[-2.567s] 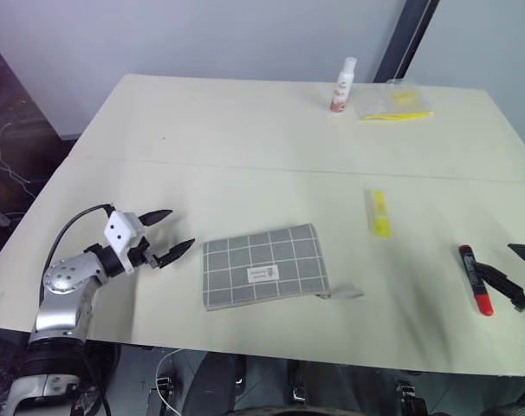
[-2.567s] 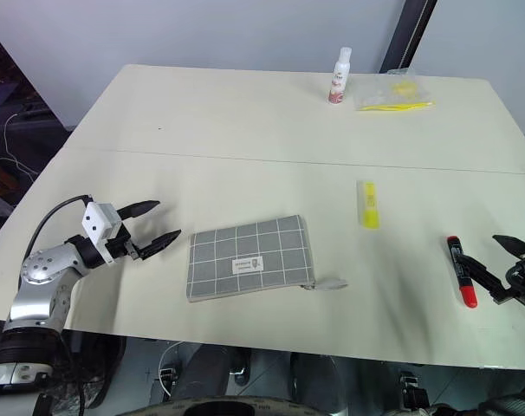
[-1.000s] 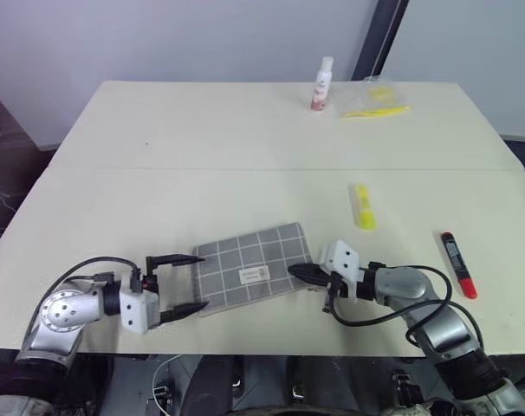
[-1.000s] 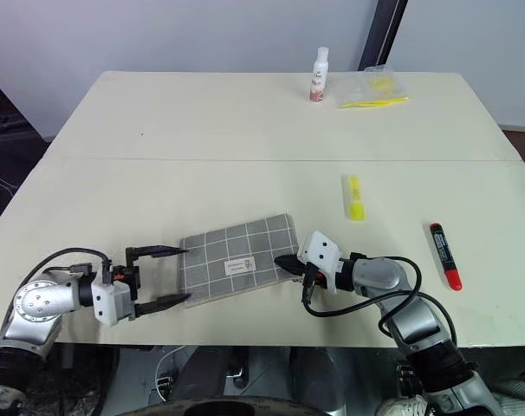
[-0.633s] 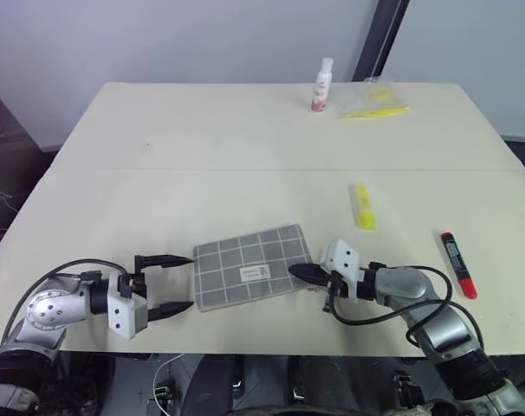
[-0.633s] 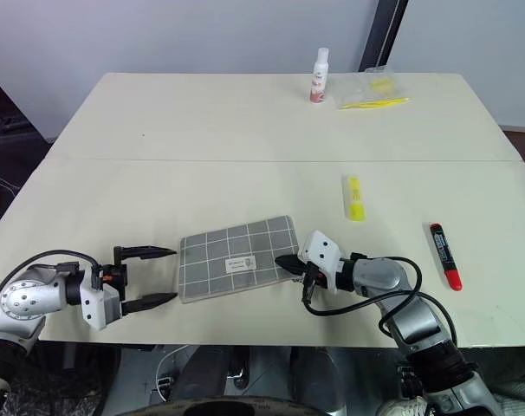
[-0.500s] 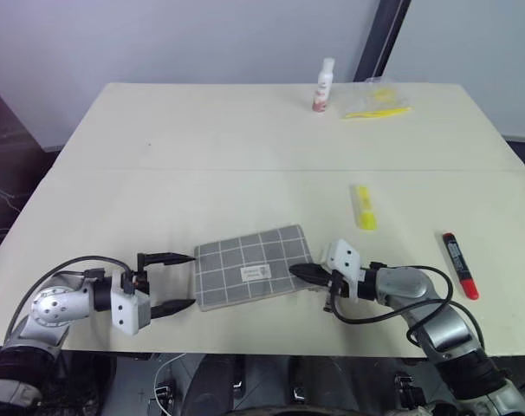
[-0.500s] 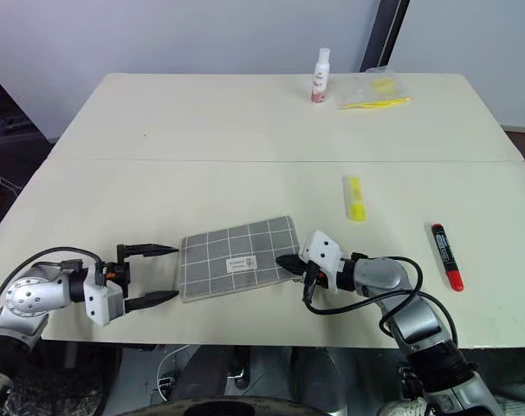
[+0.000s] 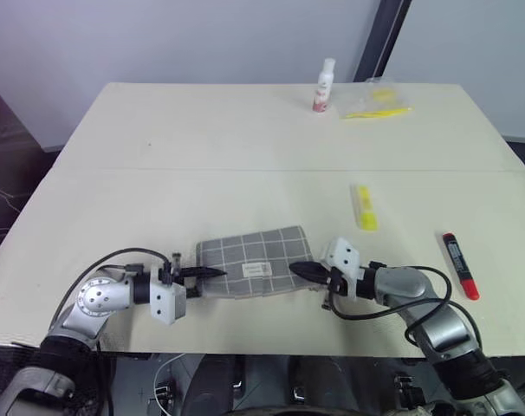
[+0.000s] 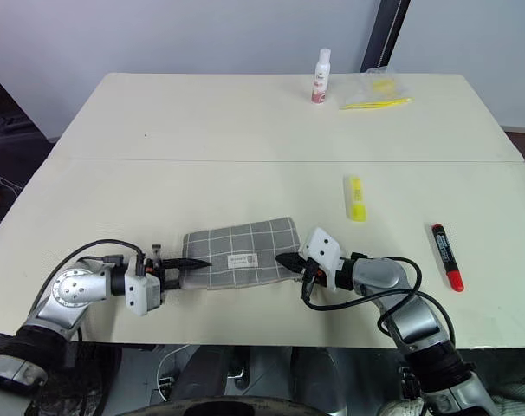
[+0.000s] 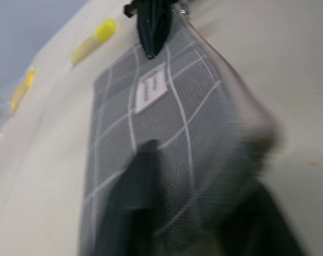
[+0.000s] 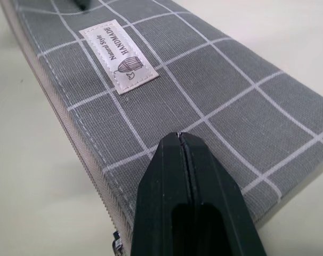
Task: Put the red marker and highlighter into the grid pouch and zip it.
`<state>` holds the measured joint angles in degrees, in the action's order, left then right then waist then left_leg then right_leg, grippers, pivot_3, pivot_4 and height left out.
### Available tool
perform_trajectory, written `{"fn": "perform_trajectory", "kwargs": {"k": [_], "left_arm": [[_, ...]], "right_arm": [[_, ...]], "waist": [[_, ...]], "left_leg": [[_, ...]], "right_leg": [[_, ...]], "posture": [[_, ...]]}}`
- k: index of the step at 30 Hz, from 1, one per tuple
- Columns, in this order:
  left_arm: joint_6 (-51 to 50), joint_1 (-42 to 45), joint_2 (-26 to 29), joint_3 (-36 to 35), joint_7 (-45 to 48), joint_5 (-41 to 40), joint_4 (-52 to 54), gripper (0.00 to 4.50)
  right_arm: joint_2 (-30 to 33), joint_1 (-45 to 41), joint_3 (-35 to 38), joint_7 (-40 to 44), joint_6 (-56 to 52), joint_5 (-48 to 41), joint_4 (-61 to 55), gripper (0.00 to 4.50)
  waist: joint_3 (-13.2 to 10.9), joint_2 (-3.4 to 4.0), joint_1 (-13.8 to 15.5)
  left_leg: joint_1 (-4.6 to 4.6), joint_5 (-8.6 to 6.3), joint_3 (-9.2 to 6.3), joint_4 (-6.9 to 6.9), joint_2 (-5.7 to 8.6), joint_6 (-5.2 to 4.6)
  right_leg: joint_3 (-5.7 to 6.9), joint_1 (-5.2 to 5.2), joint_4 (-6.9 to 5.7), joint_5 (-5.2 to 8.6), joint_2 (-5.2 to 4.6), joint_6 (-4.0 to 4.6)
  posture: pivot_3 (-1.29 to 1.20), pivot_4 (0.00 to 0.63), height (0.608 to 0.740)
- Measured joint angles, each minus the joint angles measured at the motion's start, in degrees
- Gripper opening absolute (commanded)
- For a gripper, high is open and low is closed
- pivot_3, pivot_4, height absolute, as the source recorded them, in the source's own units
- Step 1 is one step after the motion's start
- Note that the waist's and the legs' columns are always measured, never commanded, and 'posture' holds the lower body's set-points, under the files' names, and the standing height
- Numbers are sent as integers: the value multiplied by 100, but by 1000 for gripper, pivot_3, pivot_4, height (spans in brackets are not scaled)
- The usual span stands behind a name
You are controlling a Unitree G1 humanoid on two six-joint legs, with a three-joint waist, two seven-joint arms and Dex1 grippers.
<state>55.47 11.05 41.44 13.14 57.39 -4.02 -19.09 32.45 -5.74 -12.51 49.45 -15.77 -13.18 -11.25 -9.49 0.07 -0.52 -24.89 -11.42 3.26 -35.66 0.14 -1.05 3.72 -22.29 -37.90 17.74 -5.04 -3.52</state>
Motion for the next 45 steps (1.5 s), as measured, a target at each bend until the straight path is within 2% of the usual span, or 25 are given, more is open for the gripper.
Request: {"fn": "perform_trajectory", "kwargs": {"k": [3,5,8,13,17,19,24,28,30,32,34,37,38,40,45], "left_arm": [[2,1,15,27,13,-21,0,42],[-24,1,18,29,8,-44,9,0],[-300,-25,-34,5,-37,-179,36,0],[-871,-92,-298,-178,-397,-309,77,0],[-1164,-34,-542,-331,-787,-180,3,0],[-1356,50,-722,-343,-919,-153,-4,0],[-1591,212,-918,-343,-1031,-120,-10,0],[-1560,264,-934,-336,-1035,0,-108,0],[-1491,271,-939,-336,-1037,38,-125,0],[-1447,290,-953,-336,-1037,79,-147,0],[-1396,313,-991,-336,-1048,102,-176,0],[-1346,327,-1026,-333,-1071,117,-235,0],[-1341,333,-1029,-332,-1074,123,-242,0],[-1331,342,-1029,-333,-1087,134,-265,0],[-1265,467,-1166,-308,-1160,295,-380,0]], "right_arm": [[-28,7,66,-18,-24,-86,1,0],[-136,0,220,-147,-25,-132,10,572],[-218,-52,564,-300,-233,-430,-38,1884],[-46,-121,1381,-400,-827,-1159,-536,4477],[216,93,1748,-418,-888,-1177,-591,4477],[192,202,1679,-435,-832,-1082,-563,4477],[-87,225,1127,-809,-888,-637,-292,4477],[-478,-82,1004,-1317,-1415,-537,-137,4477],[-697,-238,1054,-1486,-1711,-642,-123,3925],[-995,-418,1094,-1639,-2030,-817,-68,3162],[-1134,-547,999,-1702,-2283,-866,-66,2036],[-949,-674,599,-1670,-2307,-616,-90,387],[-873,-695,542,-1668,-2269,-521,-92,33],[-795,-746,408,-1648,-2170,-328,-85,33],[-548,-1427,-489,-1446,-1602,614,273,33]], "waist": [[-1,1,-8],[-2,2,-6],[-6,4,-2],[-11,0,2],[-14,-4,-1],[-14,-4,0],[-15,-6,-11],[-15,-7,-20],[-14,-7,-13],[-14,-4,-16],[-14,-4,-11],[-14,-4,-2],[-13,-4,-2],[-12,-4,-10],[-11,-4,-30]], "left_leg": [[0,0,0,2,0,-1],[0,0,1,3,0,-1],[-1,0,0,3,0,-1],[-3,0,0,5,0,-1],[-7,3,1,8,0,-4],[-11,7,1,10,0,-12],[-23,9,2,8,-1,-15],[-27,10,2,7,-1,-15],[-27,10,2,7,-2,-15],[-27,10,2,7,-2,-15],[-28,10,2,7,-2,-15],[-28,9,2,6,-1,-15],[-28,9,2,6,-1,-15],[-27,9,2,6,-2,-15],[-21,9,2,4,-4,-15]], "right_leg": [[0,-2,2,0,0,0],[1,-2,2,0,0,-1],[1,-2,2,-1,0,-1],[2,-2,2,-1,0,-2],[4,1,7,-5,0,-10],[5,3,7,-9,0,-18],[10,-5,6,-11,0,-21],[11,-9,6,-12,0,-22],[12,-8,6,-12,0,-22],[12,-8,6,-12,0,-21],[12,-9,6,-12,0,-21],[12,-11,8,-12,-2,-20],[12,-13,9,-11,-3,-20],[12,-12,9,-12,-3,-20],[18,-11,8,-22,-3,-14]], "posture": [[0,150,740],[0,150,740],[0,150,740],[0,150,740],[0,150,740],[0,150,740],[0,150,740],[0,150,740],[0,150,740],[0,150,740],[0,150,740],[0,150,740],[0,150,740],[0,150,740],[0,150,740]]}}
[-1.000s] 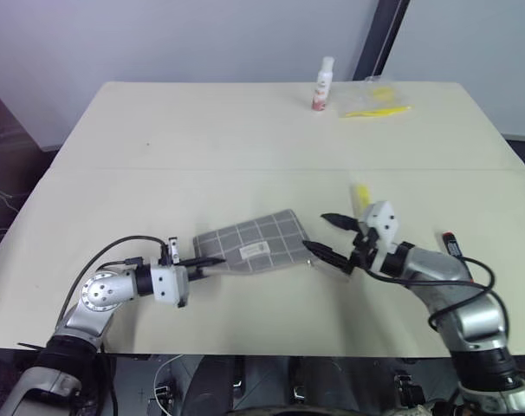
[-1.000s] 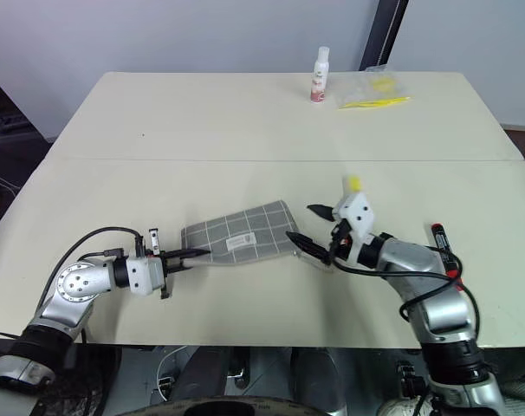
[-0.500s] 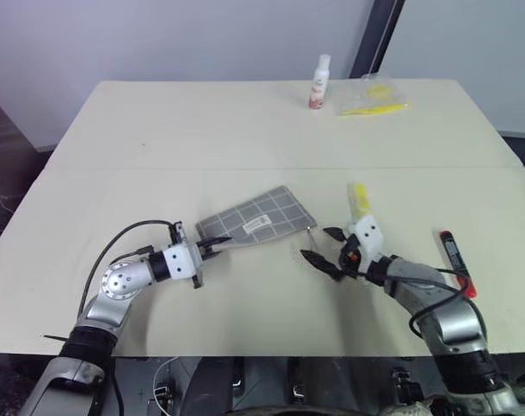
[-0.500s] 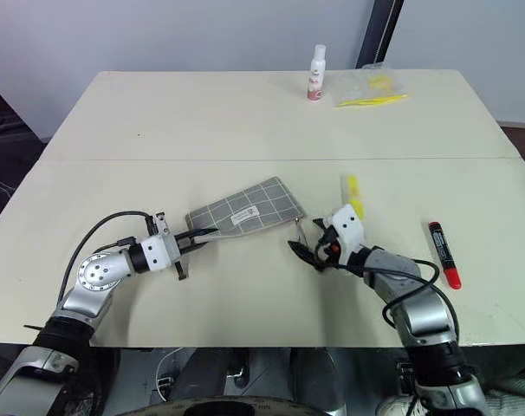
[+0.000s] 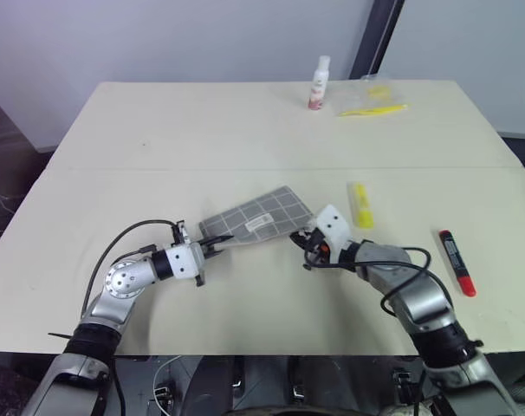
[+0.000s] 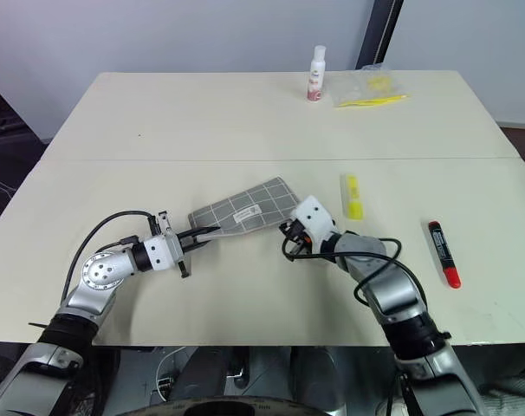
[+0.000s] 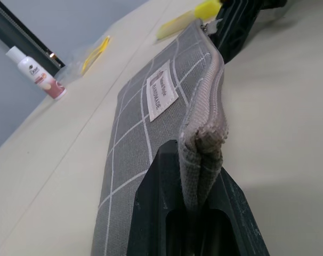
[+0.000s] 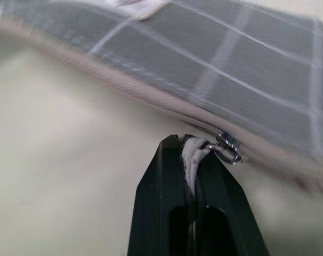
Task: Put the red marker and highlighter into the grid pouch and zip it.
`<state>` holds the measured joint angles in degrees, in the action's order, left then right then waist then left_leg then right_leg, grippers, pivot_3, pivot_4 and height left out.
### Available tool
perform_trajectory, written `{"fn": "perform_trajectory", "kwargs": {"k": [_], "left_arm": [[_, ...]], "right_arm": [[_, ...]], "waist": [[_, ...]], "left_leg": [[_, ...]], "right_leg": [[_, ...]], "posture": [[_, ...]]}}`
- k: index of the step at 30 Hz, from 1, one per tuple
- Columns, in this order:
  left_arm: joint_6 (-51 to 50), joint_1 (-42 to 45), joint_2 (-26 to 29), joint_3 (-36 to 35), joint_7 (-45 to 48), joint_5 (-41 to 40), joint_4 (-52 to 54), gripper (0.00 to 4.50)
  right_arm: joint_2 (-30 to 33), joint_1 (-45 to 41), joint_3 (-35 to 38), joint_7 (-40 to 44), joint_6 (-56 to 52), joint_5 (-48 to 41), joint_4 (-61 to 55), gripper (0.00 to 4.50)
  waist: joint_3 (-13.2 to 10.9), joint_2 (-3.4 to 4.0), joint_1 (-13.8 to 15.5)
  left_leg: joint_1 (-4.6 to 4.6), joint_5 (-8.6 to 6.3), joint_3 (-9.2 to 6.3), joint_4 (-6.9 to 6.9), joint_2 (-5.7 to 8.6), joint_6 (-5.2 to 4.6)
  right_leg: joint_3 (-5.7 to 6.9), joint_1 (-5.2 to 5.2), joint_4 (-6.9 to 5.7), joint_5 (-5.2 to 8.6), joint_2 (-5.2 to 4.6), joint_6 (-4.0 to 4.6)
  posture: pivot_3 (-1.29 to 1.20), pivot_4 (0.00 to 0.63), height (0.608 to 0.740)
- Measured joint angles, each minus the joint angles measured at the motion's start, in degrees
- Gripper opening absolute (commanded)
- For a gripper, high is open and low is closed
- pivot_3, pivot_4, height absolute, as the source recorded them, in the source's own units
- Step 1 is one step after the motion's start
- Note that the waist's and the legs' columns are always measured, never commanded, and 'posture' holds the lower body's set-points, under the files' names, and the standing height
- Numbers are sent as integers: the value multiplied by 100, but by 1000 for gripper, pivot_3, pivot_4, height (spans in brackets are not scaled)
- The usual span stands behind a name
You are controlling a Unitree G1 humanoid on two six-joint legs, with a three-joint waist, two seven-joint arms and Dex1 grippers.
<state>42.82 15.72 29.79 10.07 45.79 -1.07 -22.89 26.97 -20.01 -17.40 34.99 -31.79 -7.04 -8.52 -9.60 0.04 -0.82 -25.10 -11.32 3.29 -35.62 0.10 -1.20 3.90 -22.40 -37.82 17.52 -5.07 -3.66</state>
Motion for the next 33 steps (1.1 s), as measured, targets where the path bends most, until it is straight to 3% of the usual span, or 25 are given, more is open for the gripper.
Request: {"fn": "perform_trajectory", "kwargs": {"k": [8,16,20,21,22,26,29,33], "left_arm": [[43,308,-342,105,-242,328,-219,0],[53,591,-538,254,-430,638,-389,0],[40,656,-574,267,-525,757,-395,0],[22,665,-576,267,-530,761,-393,0],[9,672,-579,268,-535,761,-390,0],[-88,676,-574,264,-605,753,-331,0],[-182,589,-527,237,-679,710,-223,0],[-398,525,-524,194,-754,655,-113,0]], "right_arm": [[71,-601,-1038,989,1490,769,398,33],[96,-1070,-1236,2024,3091,1034,1078,33],[96,-1192,-1275,2097,3758,1322,1440,33],[110,-1162,-1233,2126,3772,1311,1468,644],[107,-1117,-1209,2172,3775,1279,1447,857],[385,-572,-949,2187,3792,1139,1057,2784],[812,238,-322,2144,3376,750,339,4361],[857,1304,640,1815,2745,-8,-408,4436]], "waist": [[0,0,81],[-1,0,152],[-1,-1,145],[-1,-1,145],[-1,-1,147],[-1,0,154],[-1,-1,150],[-2,-1,150]], "left_leg": [[-2,1,0,-26,-2,-8],[-4,-6,-1,-43,-2,-8],[-8,-4,0,-41,-2,-12],[-10,-3,0,-40,-2,-14],[-11,-3,0,-40,-2,-14],[-23,-4,-1,-43,-2,-12],[-25,-9,-1,-38,-2,-10],[-26,-8,-1,-29,-5,-12]], "right_leg": [[14,-1,1,-19,-1,-34],[14,5,4,-26,-5,-42],[14,2,5,-27,-5,-43],[14,2,5,-28,-5,-43],[14,3,5,-28,-5,-43],[15,2,7,-27,-9,-42],[15,9,17,-27,-10,-42],[17,4,17,-27,-10,-42]], "posture": [[0,150,740],[0,150,740],[0,150,740],[0,150,740],[0,150,740],[0,150,740],[0,150,740],[0,150,740]]}}
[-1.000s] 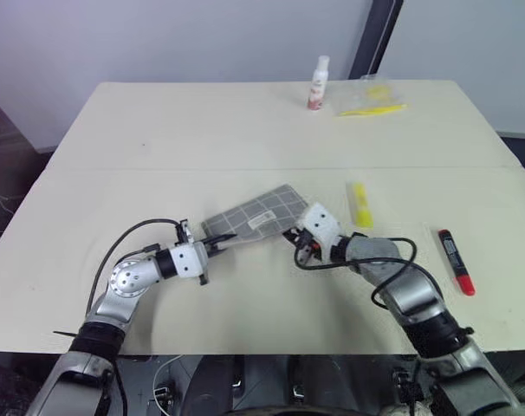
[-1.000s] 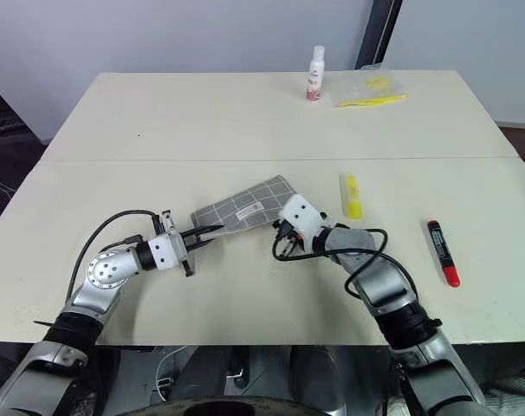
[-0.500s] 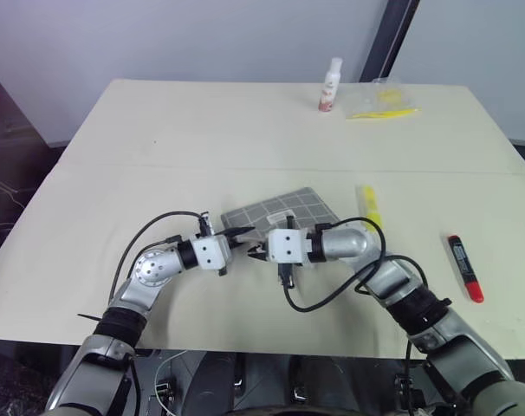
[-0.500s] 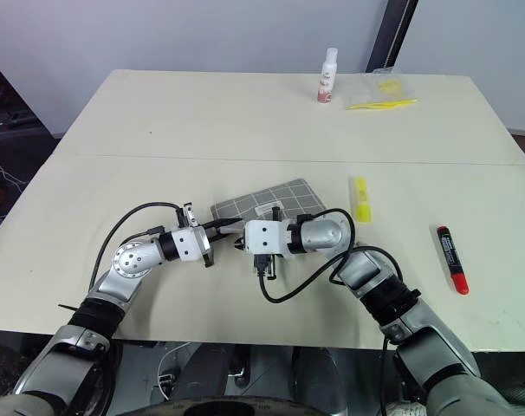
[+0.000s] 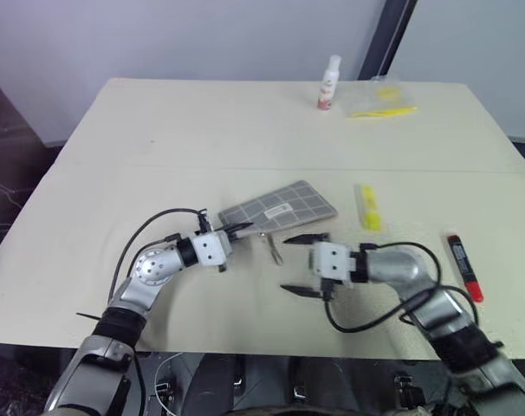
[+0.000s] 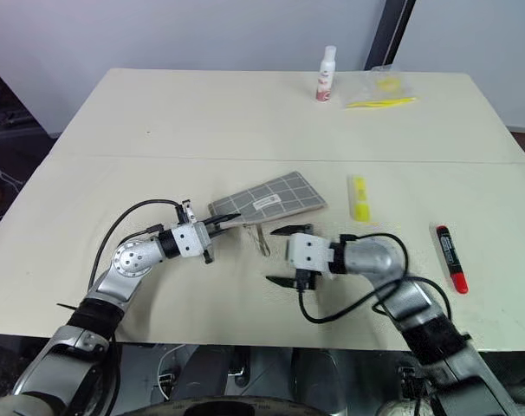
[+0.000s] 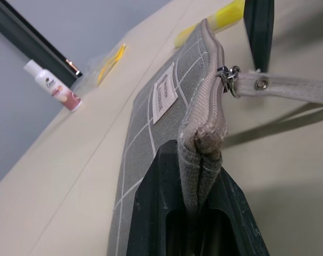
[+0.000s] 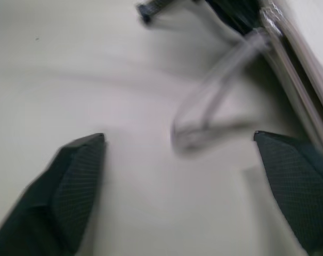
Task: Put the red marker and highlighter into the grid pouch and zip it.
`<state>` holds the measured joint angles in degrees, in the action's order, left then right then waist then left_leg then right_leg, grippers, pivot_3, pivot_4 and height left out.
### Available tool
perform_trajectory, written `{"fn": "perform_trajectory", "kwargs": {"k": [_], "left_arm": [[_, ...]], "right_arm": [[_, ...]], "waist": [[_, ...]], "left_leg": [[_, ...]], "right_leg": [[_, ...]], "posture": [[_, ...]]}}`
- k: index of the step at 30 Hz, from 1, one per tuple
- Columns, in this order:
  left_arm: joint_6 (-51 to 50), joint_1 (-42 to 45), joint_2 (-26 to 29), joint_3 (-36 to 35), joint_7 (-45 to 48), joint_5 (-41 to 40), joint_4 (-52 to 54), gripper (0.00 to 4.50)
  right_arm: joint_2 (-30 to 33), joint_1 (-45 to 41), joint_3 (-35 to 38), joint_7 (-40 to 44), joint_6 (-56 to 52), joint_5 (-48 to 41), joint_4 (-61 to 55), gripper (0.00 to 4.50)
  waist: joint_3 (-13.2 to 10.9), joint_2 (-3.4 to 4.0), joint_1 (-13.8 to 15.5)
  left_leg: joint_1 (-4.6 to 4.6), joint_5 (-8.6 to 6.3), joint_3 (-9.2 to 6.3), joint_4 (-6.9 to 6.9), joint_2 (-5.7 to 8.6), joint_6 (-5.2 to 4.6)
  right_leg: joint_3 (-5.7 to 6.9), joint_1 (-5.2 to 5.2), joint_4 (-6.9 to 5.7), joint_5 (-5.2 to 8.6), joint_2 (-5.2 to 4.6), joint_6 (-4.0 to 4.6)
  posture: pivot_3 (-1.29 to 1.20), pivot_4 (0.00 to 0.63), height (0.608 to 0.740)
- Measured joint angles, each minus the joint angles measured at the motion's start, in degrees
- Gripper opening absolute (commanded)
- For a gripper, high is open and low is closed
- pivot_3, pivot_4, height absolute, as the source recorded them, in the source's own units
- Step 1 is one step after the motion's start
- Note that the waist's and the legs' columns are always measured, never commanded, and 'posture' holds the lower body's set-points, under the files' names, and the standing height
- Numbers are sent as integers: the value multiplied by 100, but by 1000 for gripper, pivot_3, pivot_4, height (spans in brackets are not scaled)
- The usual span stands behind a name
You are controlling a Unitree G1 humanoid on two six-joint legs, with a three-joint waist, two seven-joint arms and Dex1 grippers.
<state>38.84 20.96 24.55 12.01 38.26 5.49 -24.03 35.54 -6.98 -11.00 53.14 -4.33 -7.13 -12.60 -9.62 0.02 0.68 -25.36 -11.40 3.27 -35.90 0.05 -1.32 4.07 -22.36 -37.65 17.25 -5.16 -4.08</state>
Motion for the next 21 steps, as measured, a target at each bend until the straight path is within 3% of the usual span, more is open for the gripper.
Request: {"fn": "perform_trajectory", "kwargs": {"k": [3,5,13,18,21], "left_arm": [[-367,-35,-75,-158,-132,-170,37,0],[-495,-2,-108,-218,-170,-241,48,0],[-568,75,-261,-167,-163,-229,7,0],[-547,151,-284,-135,-135,-192,-13,0],[-546,192,-297,-132,-156,-148,-23,0]], "right_arm": [[-351,819,1079,-781,-524,-608,-712,4436],[-464,902,1377,-1410,-895,-456,-821,4436],[-1321,-109,1663,-3690,-2778,389,-441,4436],[-1514,-512,1866,-3977,-3743,223,6,4436],[-1708,-665,2077,-4043,-4174,-31,56,3577]], "waist": [[-1,0,1],[-3,-5,-20],[-6,-1,-5],[-6,-3,8],[-4,-4,-4]], "left_leg": [[-1,0,0,0,-2,0],[0,-2,1,-9,-2,3],[-3,3,5,-6,-2,-4],[-10,0,8,-4,-1,-19],[-8,-2,13,-4,-2,-23]], "right_leg": [[4,0,0,-1,0,-2],[4,-2,3,-7,0,-6],[5,-16,11,-23,-1,-2],[6,-14,21,-25,-2,-4],[6,-13,20,-29,-3,-12]], "posture": [[0,150,740],[0,150,740],[0,150,740],[0,150,740],[0,150,740]]}}
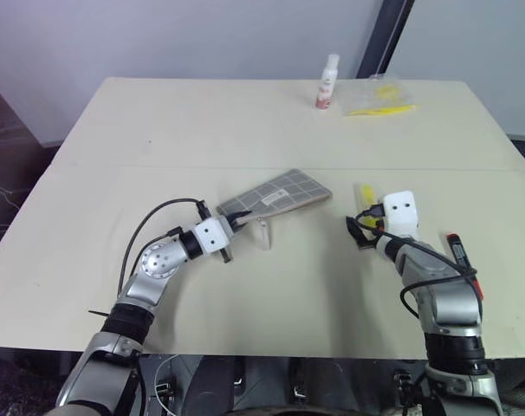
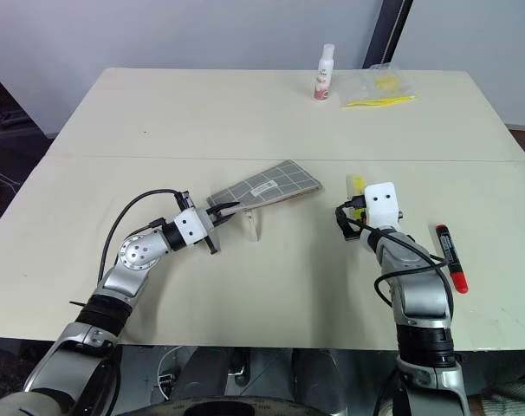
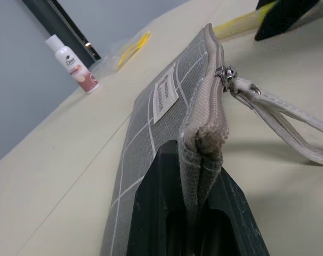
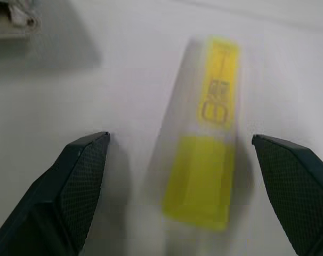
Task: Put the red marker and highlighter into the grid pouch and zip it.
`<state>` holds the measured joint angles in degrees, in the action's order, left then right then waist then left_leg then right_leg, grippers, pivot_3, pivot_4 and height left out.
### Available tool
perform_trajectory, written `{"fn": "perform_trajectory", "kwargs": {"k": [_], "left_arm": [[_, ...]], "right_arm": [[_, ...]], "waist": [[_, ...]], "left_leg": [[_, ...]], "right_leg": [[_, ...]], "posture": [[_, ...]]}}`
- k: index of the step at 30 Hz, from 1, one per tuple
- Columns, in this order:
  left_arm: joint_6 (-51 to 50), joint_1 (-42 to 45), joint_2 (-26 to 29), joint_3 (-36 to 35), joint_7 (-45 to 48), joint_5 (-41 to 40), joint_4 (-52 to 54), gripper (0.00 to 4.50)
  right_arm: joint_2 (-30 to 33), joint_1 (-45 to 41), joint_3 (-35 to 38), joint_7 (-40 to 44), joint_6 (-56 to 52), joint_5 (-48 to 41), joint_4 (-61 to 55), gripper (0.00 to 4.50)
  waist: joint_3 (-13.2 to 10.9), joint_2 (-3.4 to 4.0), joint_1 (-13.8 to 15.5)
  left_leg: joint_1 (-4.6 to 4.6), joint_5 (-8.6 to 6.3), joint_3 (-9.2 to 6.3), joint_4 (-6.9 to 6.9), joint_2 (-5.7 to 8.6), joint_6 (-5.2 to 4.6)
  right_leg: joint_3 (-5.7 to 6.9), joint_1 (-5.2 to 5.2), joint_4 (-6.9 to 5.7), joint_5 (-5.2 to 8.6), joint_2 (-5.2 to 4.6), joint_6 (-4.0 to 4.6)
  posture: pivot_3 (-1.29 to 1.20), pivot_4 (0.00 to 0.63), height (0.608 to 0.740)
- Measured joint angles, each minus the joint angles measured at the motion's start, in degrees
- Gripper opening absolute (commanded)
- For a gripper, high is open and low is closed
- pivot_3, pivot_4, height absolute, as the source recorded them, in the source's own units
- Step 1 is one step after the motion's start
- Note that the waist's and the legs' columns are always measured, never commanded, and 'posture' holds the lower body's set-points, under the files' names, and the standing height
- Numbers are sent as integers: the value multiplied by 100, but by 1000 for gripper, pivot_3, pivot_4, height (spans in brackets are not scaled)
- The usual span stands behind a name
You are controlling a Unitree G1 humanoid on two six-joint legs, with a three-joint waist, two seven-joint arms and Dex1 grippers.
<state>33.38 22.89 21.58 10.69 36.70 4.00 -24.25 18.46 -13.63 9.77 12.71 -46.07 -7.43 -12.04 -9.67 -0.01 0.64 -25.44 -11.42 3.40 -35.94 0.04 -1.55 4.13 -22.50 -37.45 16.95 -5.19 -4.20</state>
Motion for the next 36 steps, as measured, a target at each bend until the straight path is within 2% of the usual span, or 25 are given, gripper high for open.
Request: {"fn": "perform_trajectory", "kwargs": {"k": [1,3,5,6,10,13,16,22,36], "left_arm": [[0,5,-9,0,-5,2,3,0],[-8,-2,-7,-3,-20,2,17,0],[-17,-27,-3,-6,-23,1,43,0],[-28,-49,5,-7,-23,0,74,0],[-75,-116,26,-18,-17,-42,178,0],[-281,-122,22,-63,44,-221,266,0],[-395,-100,14,-99,103,-412,298,0],[-570,-1,-95,-124,226,-666,297,0],[-535,11,-106,-119,451,-715,274,0]], "right_arm": [[-9,-8,17,-7,-49,-41,-2,3170],[-122,-49,178,-61,-227,-188,-6,2062],[-158,-65,299,-89,-318,-289,-16,1177],[-138,-64,308,-34,-347,-325,-36,872],[461,217,-175,697,273,-306,-148,910],[1383,694,-520,1767,1878,-136,-350,910],[1781,1090,-365,2382,2901,-151,-361,910],[1834,1386,-262,3017,3743,-416,-355,910],[1774,1225,-521,2877,3765,-243,-328,910]], "waist": [[1,2,-2],[1,0,14],[1,0,8],[1,0,-3],[-3,5,-7],[-8,8,6],[-13,-3,12],[-21,-15,4],[-21,-14,4]], "left_leg": [[1,0,0,0,0,0],[3,0,-1,-4,0,0],[2,-2,0,-8,1,-2],[2,-2,0,-8,1,-3],[-5,-2,4,-2,1,-4],[-8,-5,7,-2,2,-12],[-3,-6,8,-9,1,-15],[1,-7,9,-24,-1,-14],[-1,-9,9,-16,-1,-15]], "right_leg": [[0,1,0,0,0,-1],[2,6,0,0,0,-1],[2,8,3,-1,-2,-1],[1,8,7,-1,-2,-1],[1,-2,8,-2,-2,-3],[2,-2,10,-8,2,-18],[4,9,12,-12,7,-26],[2,16,12,-20,6,-37],[-1,13,29,-20,-2,-33]], "posture": [[0,150,740],[0,150,740],[0,150,740],[0,150,740],[0,150,740],[0,150,740],[0,150,740],[0,150,740],[0,150,740]]}}
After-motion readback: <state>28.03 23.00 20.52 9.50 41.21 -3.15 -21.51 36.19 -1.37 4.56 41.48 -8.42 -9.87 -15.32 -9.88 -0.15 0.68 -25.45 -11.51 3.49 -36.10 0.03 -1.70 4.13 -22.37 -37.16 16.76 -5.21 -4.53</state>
